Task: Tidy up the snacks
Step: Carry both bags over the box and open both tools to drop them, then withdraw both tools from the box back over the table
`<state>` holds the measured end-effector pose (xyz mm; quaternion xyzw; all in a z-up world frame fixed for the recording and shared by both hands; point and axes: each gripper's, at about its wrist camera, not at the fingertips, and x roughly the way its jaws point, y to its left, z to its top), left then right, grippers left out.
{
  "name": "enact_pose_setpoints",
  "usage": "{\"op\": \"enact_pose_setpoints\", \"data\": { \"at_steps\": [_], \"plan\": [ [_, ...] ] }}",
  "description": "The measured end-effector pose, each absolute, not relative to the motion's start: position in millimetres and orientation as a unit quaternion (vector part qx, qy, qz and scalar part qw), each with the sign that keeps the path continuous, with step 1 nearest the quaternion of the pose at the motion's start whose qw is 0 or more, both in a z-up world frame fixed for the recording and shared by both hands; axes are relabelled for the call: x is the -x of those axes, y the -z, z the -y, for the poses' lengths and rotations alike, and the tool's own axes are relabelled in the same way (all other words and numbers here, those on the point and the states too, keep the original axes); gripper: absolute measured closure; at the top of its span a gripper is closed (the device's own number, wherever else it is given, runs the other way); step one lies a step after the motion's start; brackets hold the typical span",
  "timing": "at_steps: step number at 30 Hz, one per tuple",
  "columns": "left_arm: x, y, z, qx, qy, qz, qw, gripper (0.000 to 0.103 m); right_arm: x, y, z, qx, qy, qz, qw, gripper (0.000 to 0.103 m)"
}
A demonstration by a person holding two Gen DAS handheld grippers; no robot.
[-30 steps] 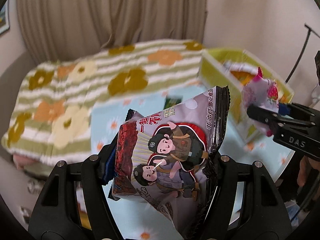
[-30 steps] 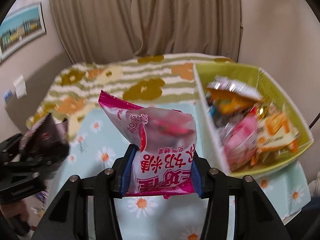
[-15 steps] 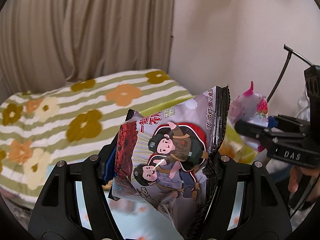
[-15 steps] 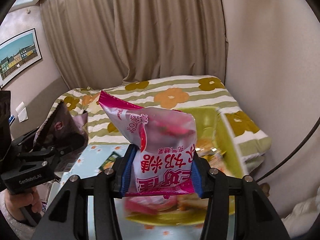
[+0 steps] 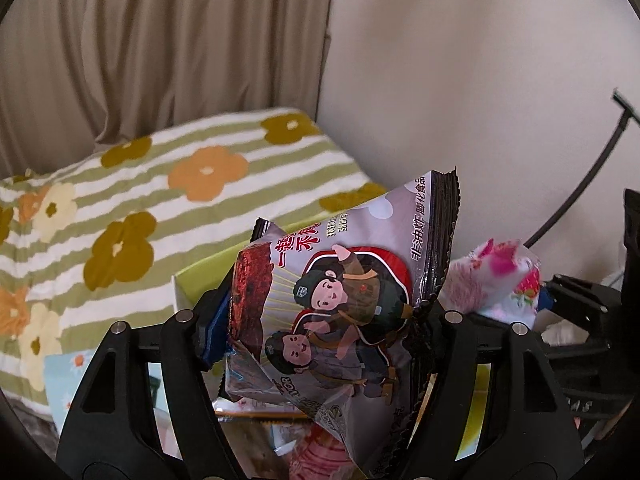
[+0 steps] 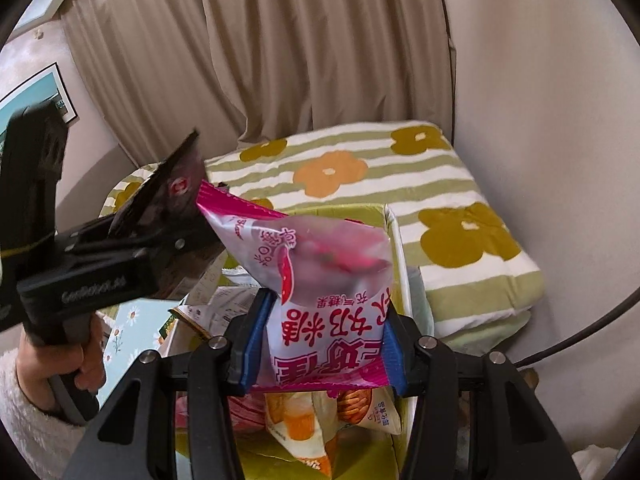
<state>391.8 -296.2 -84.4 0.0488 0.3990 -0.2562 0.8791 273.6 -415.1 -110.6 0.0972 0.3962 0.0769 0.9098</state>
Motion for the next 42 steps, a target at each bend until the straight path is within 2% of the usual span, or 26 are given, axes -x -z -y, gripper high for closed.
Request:
{"op": "enact_pose_setpoints", "data": {
  "at_steps": [1,3,4,17,19,20,21,22,42],
  "plan": [
    [-394.6,87.3,298.1,-0.048,0.256,-0.408,0.875,0.028,-275.9,114.3,416.2,-0.099,-0.079,-0.4,0.908,0.057],
    [-403.6,95.1,300.7,-0.04,0.262,-0.429,0.864,0.007,-278.1,120.5,417.8,-0.106,-0.08,-0.408,0.903,0.057],
    [-405.4,97.5,300.3,-0.038,0.266,-0.432,0.861,0.004,-279.5,122.8,419.8,-0.108,-0.08,-0.412,0.901,0.057],
    [-382.3,100.4,253.2,-0.023,0.249,-0.441,0.862,0.003,-282.7,139.9,403.0,-0.076,-0.088,-0.442,0.89,0.056],
    [-381.0,100.4,242.7,-0.016,0.241,-0.443,0.864,0.003,-282.3,138.2,397.0,-0.062,-0.093,-0.439,0.891,0.049],
    [-379.0,100.0,237.3,-0.014,0.236,-0.443,0.865,0.003,-279.5,135.9,394.4,-0.054,-0.095,-0.431,0.896,0.032],
    [-377.0,99.4,233.3,-0.012,0.233,-0.442,0.866,0.003,-276.6,134.1,392.9,-0.049,-0.098,-0.421,0.901,0.008],
    [-372.7,98.2,228.1,-0.011,0.229,-0.44,0.868,0.003,-271.3,130.8,391.6,-0.045,-0.105,-0.404,0.907,0.001],
    [-289.8,70.9,155.8,-0.019,0.129,-0.409,0.903,0.003,-239.0,97.4,353.3,-0.018,-0.168,-0.371,0.913,0.0]
  ]
}}
